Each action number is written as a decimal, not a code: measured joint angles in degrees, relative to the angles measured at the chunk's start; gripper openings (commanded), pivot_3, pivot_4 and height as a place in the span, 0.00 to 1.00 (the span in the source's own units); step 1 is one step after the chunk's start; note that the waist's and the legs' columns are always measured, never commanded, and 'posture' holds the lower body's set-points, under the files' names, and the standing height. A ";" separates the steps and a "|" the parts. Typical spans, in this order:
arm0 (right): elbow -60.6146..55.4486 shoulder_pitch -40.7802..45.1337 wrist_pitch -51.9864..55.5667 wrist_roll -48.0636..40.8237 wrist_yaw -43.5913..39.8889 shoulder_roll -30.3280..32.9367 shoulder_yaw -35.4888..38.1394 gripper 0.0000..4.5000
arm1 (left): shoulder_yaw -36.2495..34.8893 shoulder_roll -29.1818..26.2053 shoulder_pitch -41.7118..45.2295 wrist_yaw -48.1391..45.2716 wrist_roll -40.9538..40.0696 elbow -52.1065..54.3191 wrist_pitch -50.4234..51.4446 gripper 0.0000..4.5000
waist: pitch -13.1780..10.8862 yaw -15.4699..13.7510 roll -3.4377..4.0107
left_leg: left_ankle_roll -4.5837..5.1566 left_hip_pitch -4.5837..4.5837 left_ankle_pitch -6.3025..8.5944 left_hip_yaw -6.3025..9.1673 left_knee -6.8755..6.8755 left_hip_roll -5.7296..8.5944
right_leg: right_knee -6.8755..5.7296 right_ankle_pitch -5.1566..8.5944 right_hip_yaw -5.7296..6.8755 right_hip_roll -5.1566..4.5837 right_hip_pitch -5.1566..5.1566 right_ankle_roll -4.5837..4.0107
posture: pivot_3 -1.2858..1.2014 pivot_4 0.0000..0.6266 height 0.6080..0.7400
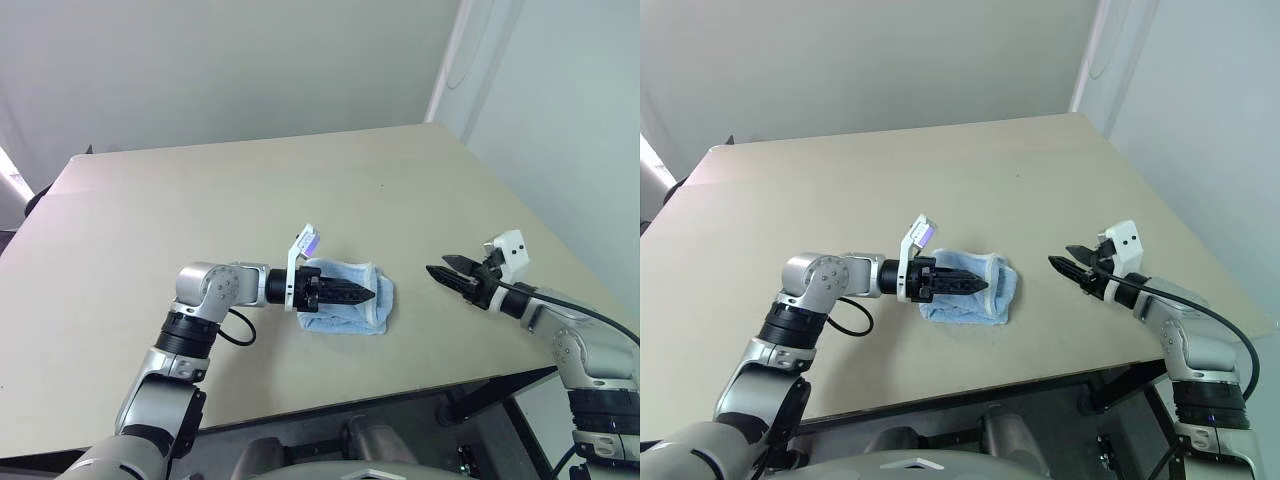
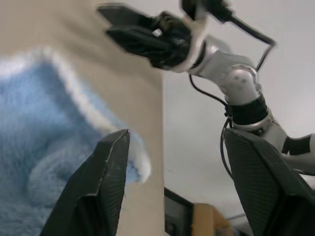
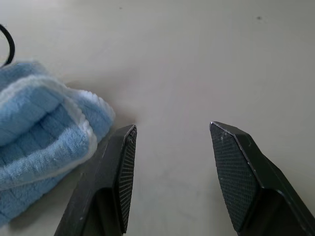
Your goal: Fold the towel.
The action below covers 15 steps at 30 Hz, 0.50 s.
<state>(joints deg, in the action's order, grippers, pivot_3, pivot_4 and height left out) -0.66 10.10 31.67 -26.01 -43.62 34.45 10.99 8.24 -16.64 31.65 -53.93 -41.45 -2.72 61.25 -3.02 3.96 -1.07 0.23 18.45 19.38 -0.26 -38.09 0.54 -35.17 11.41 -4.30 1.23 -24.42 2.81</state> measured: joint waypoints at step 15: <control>1.97 2.19 -2.86 -2.39 -0.74 -2.96 -0.80 0.55 | 10.40 0.77 -3.42 -9.63 28.21 -15.98 -61.43 0.72 | 0.01 -0.36 0.01 | 0.02 0.03 0.00 -0.15 -0.03 0.04 | 0.05 0.00 -0.15 0.00 0.02 0.04 | 0.52 0.00 1.00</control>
<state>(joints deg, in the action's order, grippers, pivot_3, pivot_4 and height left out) 1.31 12.29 28.81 -28.40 -44.36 31.49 10.19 18.64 -15.88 28.23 -63.56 -13.25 -18.70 -0.18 -3.01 3.59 -1.06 0.25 18.49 19.38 -0.40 -38.12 0.58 -35.11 11.41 -4.45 1.23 -24.40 2.85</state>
